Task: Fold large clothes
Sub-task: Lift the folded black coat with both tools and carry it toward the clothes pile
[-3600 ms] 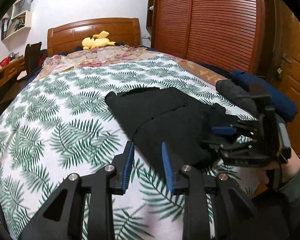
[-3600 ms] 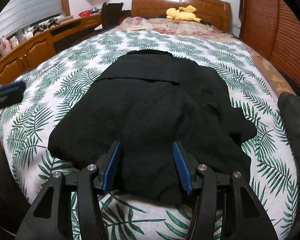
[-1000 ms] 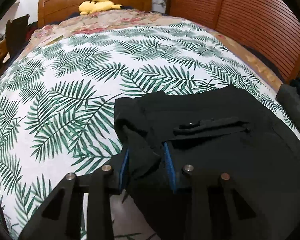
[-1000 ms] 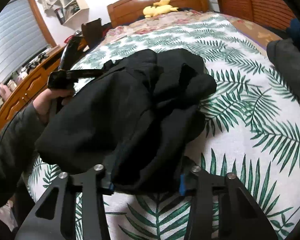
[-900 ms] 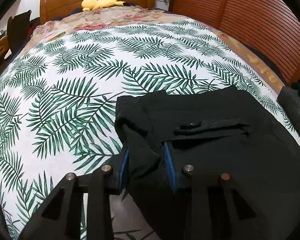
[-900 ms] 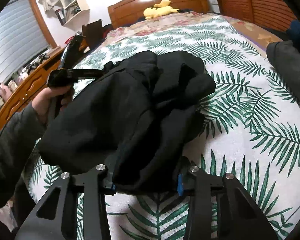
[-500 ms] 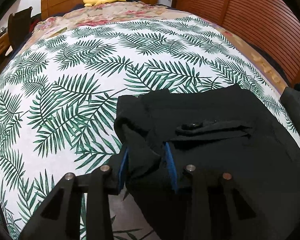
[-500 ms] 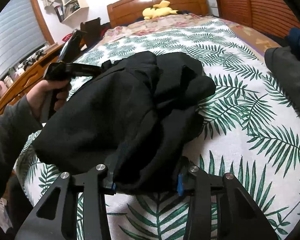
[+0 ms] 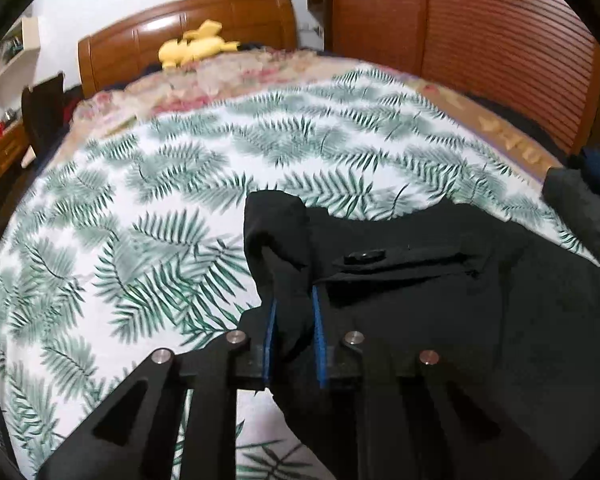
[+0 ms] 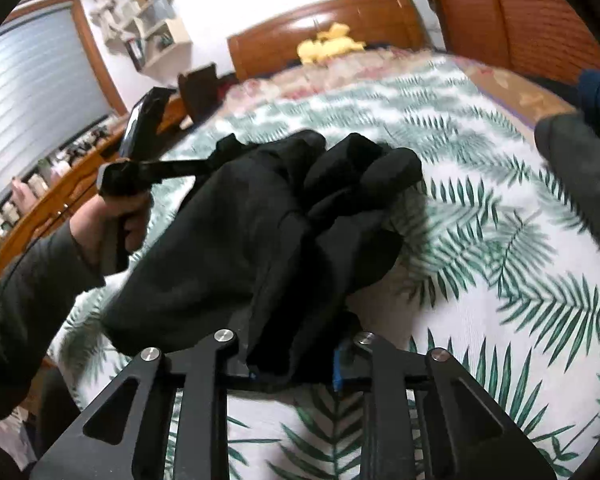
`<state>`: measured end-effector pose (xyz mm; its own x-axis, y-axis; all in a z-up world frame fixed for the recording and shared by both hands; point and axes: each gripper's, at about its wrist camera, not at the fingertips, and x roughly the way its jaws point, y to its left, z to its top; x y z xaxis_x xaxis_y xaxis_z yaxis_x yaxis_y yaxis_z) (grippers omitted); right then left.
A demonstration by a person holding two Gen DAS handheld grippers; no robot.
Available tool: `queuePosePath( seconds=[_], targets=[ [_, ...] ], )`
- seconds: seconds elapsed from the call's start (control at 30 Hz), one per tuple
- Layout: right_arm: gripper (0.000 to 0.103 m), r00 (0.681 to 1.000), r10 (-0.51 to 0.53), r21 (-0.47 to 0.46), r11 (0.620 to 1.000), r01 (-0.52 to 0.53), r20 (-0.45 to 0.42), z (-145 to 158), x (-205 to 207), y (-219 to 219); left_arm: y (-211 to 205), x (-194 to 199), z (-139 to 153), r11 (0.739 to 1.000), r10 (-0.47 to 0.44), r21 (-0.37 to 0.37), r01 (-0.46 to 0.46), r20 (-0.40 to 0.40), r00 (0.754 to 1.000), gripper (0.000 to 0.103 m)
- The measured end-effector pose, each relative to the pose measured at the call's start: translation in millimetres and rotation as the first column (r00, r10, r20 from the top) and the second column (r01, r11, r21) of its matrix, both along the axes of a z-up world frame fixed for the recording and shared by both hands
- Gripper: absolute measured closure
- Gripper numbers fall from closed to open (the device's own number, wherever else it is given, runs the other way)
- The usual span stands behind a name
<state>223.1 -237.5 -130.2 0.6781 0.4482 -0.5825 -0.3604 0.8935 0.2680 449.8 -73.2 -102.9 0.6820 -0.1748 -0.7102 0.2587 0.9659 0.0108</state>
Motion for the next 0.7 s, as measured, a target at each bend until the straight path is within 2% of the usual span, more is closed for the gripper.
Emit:
queuePosePath(
  seconds=[0.23,0.4,0.53,0.7],
  targets=[
    [0.083,0.994,0.011,0.006,1.0,-0.011,0.104,35.8,-18.8,6.1,-22.6,-37.2,61.3,0.999,-0.02,0.039,0.016,0.103,0.994,0.092],
    [0.084,0.987,-0.004,-0.007,1.0,0.005,0.16,67.9,-20.4,-18.3,-48.8,-47.7,102.5,1.0,-0.017,0.007,0.016,0.156,0.988,0.092],
    [0.084,0.968,-0.023,-0.065,0.997,0.04,0.248,113.7,-35.6,-53.2,-95.5,-51.6,134.6,0.997,-0.051,-0.041,0.061,0.211,0.976,0.092],
    [0.084,0.94,-0.088,-0.149,0.978,0.144,0.33,169.2,-54.7,-115.3,-174.7,-51.4,168.7,0.984,-0.128,-0.086,0.156,0.267,0.955,0.092]
  ],
)
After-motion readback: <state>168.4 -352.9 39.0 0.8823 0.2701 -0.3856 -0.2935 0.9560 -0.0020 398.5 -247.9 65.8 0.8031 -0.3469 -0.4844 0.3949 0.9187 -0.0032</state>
